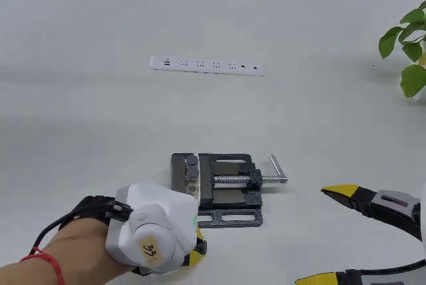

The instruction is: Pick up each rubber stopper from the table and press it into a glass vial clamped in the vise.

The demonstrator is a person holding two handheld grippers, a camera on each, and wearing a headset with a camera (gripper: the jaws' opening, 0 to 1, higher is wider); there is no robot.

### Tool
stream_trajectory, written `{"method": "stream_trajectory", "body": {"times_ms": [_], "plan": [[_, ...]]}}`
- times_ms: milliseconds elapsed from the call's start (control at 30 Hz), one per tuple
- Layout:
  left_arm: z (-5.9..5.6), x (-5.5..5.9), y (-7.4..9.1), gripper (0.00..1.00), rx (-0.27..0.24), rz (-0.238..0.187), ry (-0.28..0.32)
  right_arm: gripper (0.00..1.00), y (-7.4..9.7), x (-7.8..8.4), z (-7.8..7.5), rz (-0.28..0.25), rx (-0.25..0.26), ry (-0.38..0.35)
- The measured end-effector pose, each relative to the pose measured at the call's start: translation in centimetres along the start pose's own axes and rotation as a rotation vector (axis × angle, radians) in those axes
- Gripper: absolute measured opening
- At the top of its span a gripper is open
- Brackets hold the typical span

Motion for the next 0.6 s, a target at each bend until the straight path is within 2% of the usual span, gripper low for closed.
{"method": "stream_trajectory", "body": {"times_ms": [67, 500, 600], "plan": [[0.00, 0.30, 0.06, 0.07, -0.001, 0.012, 0.005, 0.78, -0.04, 0.00, -0.03, -0.002, 0.001, -0.001], [-0.10, 0.12, -0.20, 0.06, -0.010, 0.005, 0.019, 0.78, -0.17, -0.07, -0.04, 0.000, -0.001, 0.006], [-0.08, 0.12, -0.20, 0.06, -0.021, -0.001, 0.057, 0.78, -0.36, -0.09, 0.02, 0.003, -0.008, 0.009]]}}
Point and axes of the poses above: the centre of the closed fingertips' face, and the gripper's own axes: y roughly backward along the fingers, z roughly to its left, x roughly out of its underside, the point moved 2 cm from there along y, roughly backward along the fingers, and after that the axes turned 12 degrees about -x, right-handed, at the moved point
